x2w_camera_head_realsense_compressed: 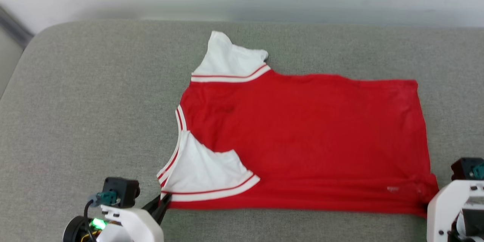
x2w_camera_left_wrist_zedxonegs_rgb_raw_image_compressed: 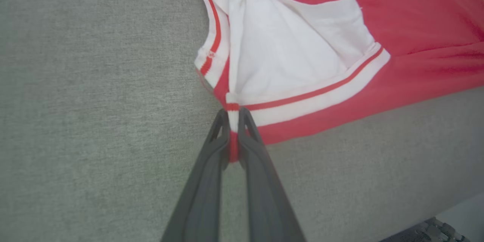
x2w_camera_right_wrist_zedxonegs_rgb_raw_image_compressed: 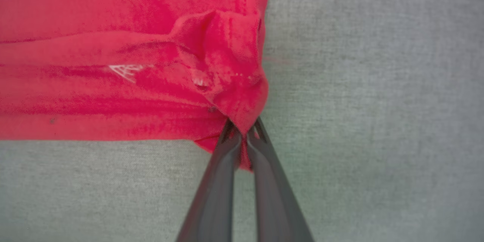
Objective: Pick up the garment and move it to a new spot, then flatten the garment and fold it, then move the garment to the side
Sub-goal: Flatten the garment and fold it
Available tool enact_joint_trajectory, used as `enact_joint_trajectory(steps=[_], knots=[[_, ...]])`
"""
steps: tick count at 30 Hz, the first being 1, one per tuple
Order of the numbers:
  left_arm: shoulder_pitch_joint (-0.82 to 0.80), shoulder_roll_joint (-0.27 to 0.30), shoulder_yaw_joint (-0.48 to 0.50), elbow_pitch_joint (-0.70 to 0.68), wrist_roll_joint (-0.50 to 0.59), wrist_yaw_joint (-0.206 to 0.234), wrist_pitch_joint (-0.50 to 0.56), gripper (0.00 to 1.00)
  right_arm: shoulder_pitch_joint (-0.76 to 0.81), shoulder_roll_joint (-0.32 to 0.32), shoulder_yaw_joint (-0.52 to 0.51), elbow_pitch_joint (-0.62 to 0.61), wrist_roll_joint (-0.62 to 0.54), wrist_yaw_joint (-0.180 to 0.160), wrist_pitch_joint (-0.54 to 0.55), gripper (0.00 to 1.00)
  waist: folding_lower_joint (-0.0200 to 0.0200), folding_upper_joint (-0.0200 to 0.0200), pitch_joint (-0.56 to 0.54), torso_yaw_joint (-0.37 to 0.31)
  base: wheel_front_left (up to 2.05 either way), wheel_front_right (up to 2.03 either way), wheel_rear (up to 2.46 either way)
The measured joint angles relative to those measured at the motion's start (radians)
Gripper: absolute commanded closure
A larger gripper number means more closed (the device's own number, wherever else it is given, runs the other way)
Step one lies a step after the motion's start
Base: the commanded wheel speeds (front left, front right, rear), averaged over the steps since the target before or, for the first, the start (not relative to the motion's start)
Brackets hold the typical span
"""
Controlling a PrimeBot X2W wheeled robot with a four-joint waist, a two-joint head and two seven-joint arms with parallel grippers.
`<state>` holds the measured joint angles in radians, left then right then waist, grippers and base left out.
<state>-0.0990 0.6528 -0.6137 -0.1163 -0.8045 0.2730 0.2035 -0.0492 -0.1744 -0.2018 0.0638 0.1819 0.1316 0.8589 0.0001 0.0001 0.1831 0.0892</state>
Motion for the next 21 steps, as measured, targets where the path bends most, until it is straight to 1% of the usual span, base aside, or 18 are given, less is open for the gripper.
enact_joint_trajectory(steps=[3,9,14,18,19,20,21], knots=[[0.037,0.029,-0.005,-0.016,0.000,0.010,0.013,1.00,0.054,-0.010,-0.003,-0.038,0.011,0.000,0.018,1.00,0.0000,0.0000,-0.028,-0.003,0.00,0.00,0.00],[0.116,0.059,-0.029,-0.062,-0.010,0.023,0.032,1.00,0.147,-0.016,-0.034,-0.131,0.030,0.000,0.058,1.00,0.0000,0.0000,-0.055,-0.010,0.00,0.00,0.00],[0.142,0.056,-0.056,-0.070,-0.016,0.026,0.045,1.00,0.206,-0.033,-0.036,-0.167,0.028,0.000,0.097,1.00,0.0000,0.0000,-0.051,-0.016,0.00,0.00,0.00],[0.138,0.052,-0.081,-0.036,0.020,0.028,0.050,1.00,0.214,-0.032,-0.034,-0.163,0.040,0.000,0.102,1.00,0.0000,0.0000,-0.048,-0.022,0.00,0.00,0.00],[0.133,0.050,-0.087,-0.025,0.031,0.029,0.050,0.90,0.214,-0.028,-0.033,-0.160,0.046,0.000,0.102,1.00,0.0000,0.0000,-0.047,-0.024,0.00,0.00,0.00],[0.130,0.044,-0.089,-0.018,0.031,0.029,0.050,0.82,0.214,-0.024,-0.031,-0.155,0.053,0.000,0.102,1.00,0.0000,0.0000,-0.046,-0.025,0.00,0.00,0.00],[0.129,0.035,-0.090,-0.013,0.024,0.025,0.050,0.68,0.214,-0.022,-0.029,-0.150,0.056,0.000,0.102,1.00,0.0000,0.0000,-0.045,-0.026,0.00,0.00,0.00]])
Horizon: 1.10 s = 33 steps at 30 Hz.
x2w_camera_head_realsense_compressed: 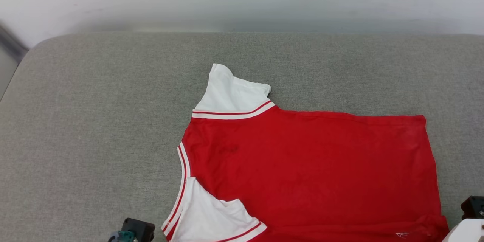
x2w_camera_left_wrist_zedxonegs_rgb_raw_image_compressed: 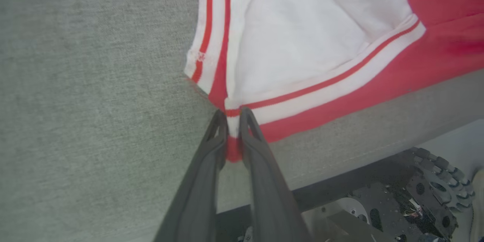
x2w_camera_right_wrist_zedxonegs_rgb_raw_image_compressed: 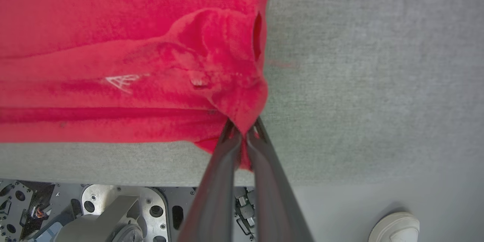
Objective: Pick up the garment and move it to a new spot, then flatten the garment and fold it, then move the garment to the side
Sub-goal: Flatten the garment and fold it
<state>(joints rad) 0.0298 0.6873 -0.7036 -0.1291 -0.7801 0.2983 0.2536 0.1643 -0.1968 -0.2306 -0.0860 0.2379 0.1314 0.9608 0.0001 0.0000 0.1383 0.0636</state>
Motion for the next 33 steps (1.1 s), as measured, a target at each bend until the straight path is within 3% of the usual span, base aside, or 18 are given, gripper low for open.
enact_joint_trajectory(steps=[1,2,4,14,24,33], knots=[[-0.001,-0.007,-0.003,0.005,-0.002,-0.006,0.000,0.53,-0.001,0.000,0.003,0.005,0.000,0.000,-0.001,1.00,0.0000,0.0000,0.001,-0.001,0.00,0.00,0.00],[-0.003,-0.008,-0.005,0.011,-0.002,-0.008,-0.001,0.06,-0.001,-0.001,0.005,0.012,0.000,0.000,-0.006,0.95,0.0000,0.0000,0.002,-0.003,0.00,0.00,0.00],[-0.014,-0.007,-0.008,0.027,0.004,-0.014,-0.002,0.00,-0.008,-0.003,0.015,0.023,-0.001,0.000,-0.025,0.00,0.0000,0.0000,0.003,-0.007,0.00,0.00,0.00],[-0.044,-0.045,0.055,0.042,0.022,-0.018,-0.172,0.00,-0.064,0.011,-0.004,0.028,0.027,-0.001,-0.167,0.00,0.0000,0.0000,-0.033,-0.018,0.00,0.00,0.00],[-0.087,-0.075,0.158,0.022,0.113,-0.016,-0.470,0.00,-0.135,0.004,0.065,-0.055,0.080,-0.001,-0.504,0.00,-0.0001,0.0000,-0.075,-0.033,0.00,0.00,0.00],[-0.082,-0.155,0.242,-0.012,0.231,-0.045,-0.514,0.00,-0.132,-0.024,0.164,-0.076,0.035,-0.001,-0.812,0.00,-0.0002,0.0000,-0.086,-0.045,0.00,0.00,0.00]])
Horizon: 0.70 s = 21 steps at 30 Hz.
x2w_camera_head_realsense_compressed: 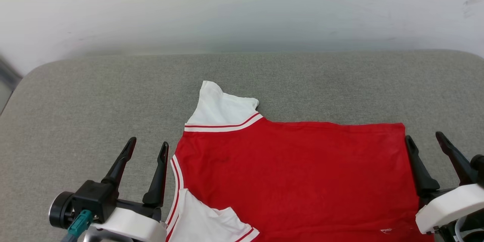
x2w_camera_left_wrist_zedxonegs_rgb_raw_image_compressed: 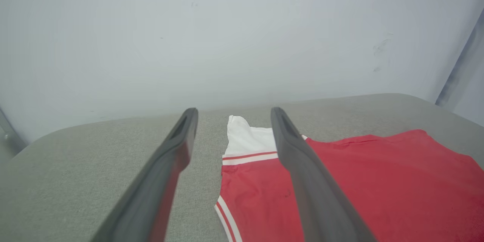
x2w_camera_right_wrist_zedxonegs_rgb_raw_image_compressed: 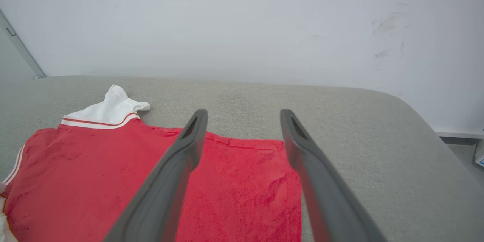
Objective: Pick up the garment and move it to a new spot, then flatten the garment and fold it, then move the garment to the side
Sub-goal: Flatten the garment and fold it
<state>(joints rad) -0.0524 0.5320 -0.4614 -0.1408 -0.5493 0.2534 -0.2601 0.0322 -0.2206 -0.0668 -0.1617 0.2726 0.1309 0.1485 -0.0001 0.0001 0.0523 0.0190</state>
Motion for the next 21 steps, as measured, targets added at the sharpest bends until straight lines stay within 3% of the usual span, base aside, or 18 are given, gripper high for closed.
enact_joint_trajectory(steps=[5,11,16,21], knots=[[0.026,-0.079,0.093,0.010,0.047,-0.068,0.000,0.00,-0.006,0.035,0.010,0.016,-0.010,0.000,-0.137,0.00,0.0000,0.0000,0.014,-0.010,0.00,0.00,0.00],[-0.005,-0.128,0.155,0.038,0.081,-0.149,-0.002,0.00,-0.032,0.067,0.037,0.038,-0.017,0.000,-0.178,0.00,0.0000,0.0000,0.052,-0.032,0.00,0.00,0.00],[-0.109,-0.085,0.165,0.081,0.079,-0.224,0.023,0.00,-0.064,0.064,0.046,0.039,-0.061,0.000,-0.194,0.00,0.0000,0.0000,0.110,-0.058,0.00,0.00,0.00],[-0.275,-0.005,0.189,0.124,-0.004,-0.310,0.192,0.00,-0.102,0.074,0.052,0.038,-0.070,0.000,-0.204,0.00,0.0002,0.0000,0.182,-0.089,0.00,0.00,0.00]])
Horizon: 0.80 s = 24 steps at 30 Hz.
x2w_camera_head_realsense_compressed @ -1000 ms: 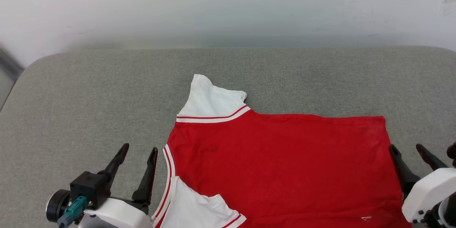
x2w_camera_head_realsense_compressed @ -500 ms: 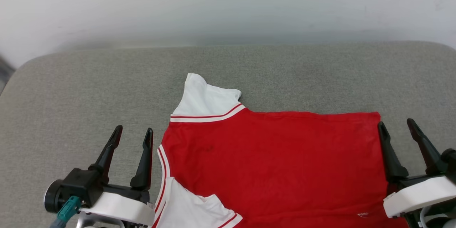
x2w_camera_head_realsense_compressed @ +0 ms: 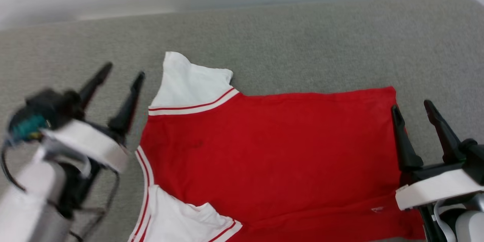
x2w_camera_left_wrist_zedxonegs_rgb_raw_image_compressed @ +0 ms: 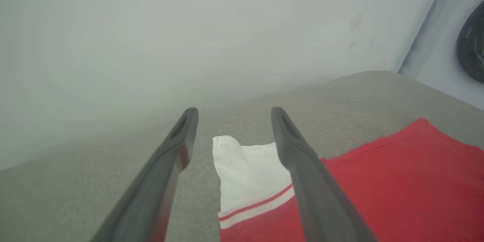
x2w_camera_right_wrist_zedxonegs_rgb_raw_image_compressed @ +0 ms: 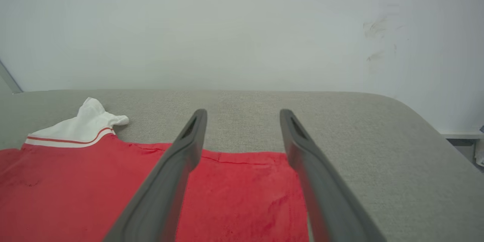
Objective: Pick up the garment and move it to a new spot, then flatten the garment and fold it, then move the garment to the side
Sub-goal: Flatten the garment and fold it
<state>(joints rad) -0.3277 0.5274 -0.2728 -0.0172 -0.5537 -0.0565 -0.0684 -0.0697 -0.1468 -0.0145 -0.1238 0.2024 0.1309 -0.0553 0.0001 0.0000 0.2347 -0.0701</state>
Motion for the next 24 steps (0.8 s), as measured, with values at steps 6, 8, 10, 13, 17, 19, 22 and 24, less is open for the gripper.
enact_joint_trajectory(steps=[6,8,10,13,17,19,22,24], knots=[[-0.237,0.128,-0.031,0.066,-0.096,-0.059,0.294,0.00,-0.051,0.018,0.030,0.011,-0.006,0.000,-0.014,0.00,0.0001,0.0000,0.088,-0.052,0.00,0.00,0.00],[-0.308,0.160,-0.055,0.084,-0.126,-0.064,0.407,0.00,-0.057,0.020,0.038,0.019,-0.020,0.000,-0.022,0.00,0.0001,0.0000,0.114,-0.073,0.00,0.00,0.00],[-0.364,0.196,-0.081,0.103,-0.162,-0.067,0.521,0.00,-0.066,0.031,0.049,0.032,-0.020,0.000,-0.034,0.00,0.0001,0.0000,0.138,-0.096,0.00,0.00,0.00],[-0.438,0.242,-0.117,0.129,-0.191,-0.071,0.672,0.00,-0.075,0.050,0.064,0.049,-0.019,0.000,-0.050,0.00,0.0001,0.0000,0.169,-0.131,0.00,0.00,0.00],[-0.505,0.265,-0.144,0.170,-0.247,-0.072,0.821,0.00,-0.079,0.057,0.075,0.096,-0.040,0.000,-0.066,0.00,0.0002,0.0000,0.204,-0.175,0.00,0.00,0.00],[-0.532,0.278,-0.153,0.192,-0.266,-0.073,0.882,0.00,-0.080,0.067,0.090,0.116,-0.035,0.000,-0.074,0.00,0.0002,0.0000,0.220,-0.195,0.00,0.00,0.00],[-0.564,0.289,-0.151,0.223,-0.287,-0.062,0.941,0.00,-0.089,0.077,0.100,0.140,-0.027,0.000,-0.086,0.00,0.0001,0.0000,0.244,-0.222,0.00,0.00,0.00],[-0.585,0.300,-0.165,0.239,-0.274,-0.058,0.975,0.00,-0.090,0.079,0.103,0.160,-0.025,0.000,-0.089,0.00,0.0001,0.0000,0.261,-0.236,0.00,0.00,0.00]])
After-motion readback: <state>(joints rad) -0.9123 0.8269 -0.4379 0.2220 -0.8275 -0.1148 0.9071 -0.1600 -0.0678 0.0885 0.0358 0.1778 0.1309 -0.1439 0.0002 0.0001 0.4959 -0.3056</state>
